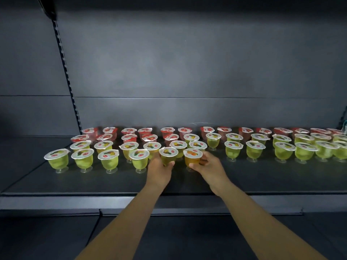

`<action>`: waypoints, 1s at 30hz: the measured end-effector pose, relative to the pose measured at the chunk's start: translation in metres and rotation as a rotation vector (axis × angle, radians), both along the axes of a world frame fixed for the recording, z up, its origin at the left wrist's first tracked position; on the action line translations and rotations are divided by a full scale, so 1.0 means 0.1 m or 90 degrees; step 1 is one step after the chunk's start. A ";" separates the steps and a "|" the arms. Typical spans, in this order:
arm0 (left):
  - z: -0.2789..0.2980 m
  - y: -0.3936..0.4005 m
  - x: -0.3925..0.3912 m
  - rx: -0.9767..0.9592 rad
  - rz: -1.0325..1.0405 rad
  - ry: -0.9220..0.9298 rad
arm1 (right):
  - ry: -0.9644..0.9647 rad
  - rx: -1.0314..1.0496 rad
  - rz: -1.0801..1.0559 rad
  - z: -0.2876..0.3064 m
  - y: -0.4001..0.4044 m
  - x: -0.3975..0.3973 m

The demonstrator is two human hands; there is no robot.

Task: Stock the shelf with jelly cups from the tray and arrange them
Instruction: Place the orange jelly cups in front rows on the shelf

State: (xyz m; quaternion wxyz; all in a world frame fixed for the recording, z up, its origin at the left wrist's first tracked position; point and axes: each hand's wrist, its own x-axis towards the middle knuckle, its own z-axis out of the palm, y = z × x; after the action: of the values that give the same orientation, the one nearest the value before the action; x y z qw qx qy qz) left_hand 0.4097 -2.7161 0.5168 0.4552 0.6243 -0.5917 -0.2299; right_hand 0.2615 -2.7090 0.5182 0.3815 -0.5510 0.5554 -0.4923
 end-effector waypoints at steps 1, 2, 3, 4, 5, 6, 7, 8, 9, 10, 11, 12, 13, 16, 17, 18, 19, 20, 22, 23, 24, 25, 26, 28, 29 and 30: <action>0.01 0.02 0.00 0.001 0.001 0.000 | 0.001 -0.001 0.000 0.00 0.00 0.00; 0.01 0.03 0.00 0.000 0.002 -0.001 | 0.002 -0.002 -0.001 0.00 0.01 0.00; 0.00 0.04 0.01 -0.001 0.002 -0.003 | 0.003 -0.002 -0.003 0.00 0.01 0.00; 0.01 0.06 0.01 0.002 0.003 -0.002 | 0.005 -0.002 -0.007 0.00 0.01 0.01; 0.00 0.06 0.01 0.006 0.006 -0.001 | 0.009 -0.001 -0.013 0.00 0.02 0.01; 0.00 0.06 0.03 0.014 0.008 0.001 | 0.010 0.000 -0.018 0.00 0.02 0.01; 0.00 0.07 0.04 0.023 0.005 0.007 | 0.008 0.002 -0.021 -0.01 0.03 0.00; -0.01 0.07 0.05 0.031 0.001 0.024 | 0.002 0.005 -0.021 -0.01 0.04 -0.01; -0.03 0.07 0.07 0.045 -0.004 0.044 | -0.008 0.008 -0.019 -0.01 0.07 -0.04; -0.06 0.07 0.10 0.056 -0.008 0.064 | -0.017 0.008 -0.014 0.00 0.11 -0.07; -0.10 0.08 0.12 0.061 -0.012 0.077 | -0.022 0.005 -0.009 0.01 0.17 -0.12; -0.13 0.12 0.12 0.061 -0.018 0.078 | -0.022 0.002 -0.004 0.02 0.24 -0.18; -0.13 0.20 0.12 0.062 -0.026 0.063 | -0.013 -0.003 0.001 0.02 0.32 -0.25; -0.06 0.56 0.03 0.042 -0.042 -0.023 | 0.087 -0.036 0.024 -0.01 0.57 -0.51; -0.03 0.69 -0.01 0.033 -0.043 -0.070 | 0.143 -0.051 0.036 -0.01 0.66 -0.60; 0.00 0.81 -0.04 0.035 -0.044 -0.128 | 0.210 -0.066 0.049 0.00 0.76 -0.69; 0.03 0.93 -0.07 0.040 -0.051 -0.186 | 0.286 -0.082 0.062 0.01 0.86 -0.78; 0.05 1.04 -0.11 0.054 -0.061 -0.235 | 0.363 -0.096 0.076 0.04 0.97 -0.87; 0.08 1.27 -0.19 0.074 -0.088 -0.328 | 0.491 -0.115 0.100 0.08 1.21 -1.03; 0.08 1.38 -0.23 0.079 -0.100 -0.382 | 0.541 -0.115 0.109 0.10 1.33 -1.10; 0.08 1.48 -0.26 0.085 -0.111 -0.437 | 0.583 -0.112 0.115 0.10 1.46 -1.16; 0.07 1.58 -0.29 0.092 -0.125 -0.487 | 0.621 -0.107 0.119 0.10 1.59 -1.21; 0.07 1.69 -0.32 0.104 -0.140 -0.531 | 0.653 -0.099 0.120 0.09 1.72 -1.26; 0.03 1.93 -0.39 0.129 -0.175 -0.597 | 0.701 -0.074 0.115 0.04 2.00 -1.33; -0.01 2.06 -0.42 0.149 -0.190 -0.614 | 0.712 -0.056 0.111 0.00 2.15 -1.37; -0.07 2.18 -0.44 0.167 -0.205 -0.617 | 0.714 -0.036 0.106 -0.06 2.30 -1.40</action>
State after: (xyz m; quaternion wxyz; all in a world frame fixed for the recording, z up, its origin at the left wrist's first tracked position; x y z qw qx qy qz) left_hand 0.3655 -2.4978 0.5102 0.0064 0.6122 -0.7888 -0.0543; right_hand 0.1216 -2.4785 0.5124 0.0509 -0.7802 0.6141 -0.1074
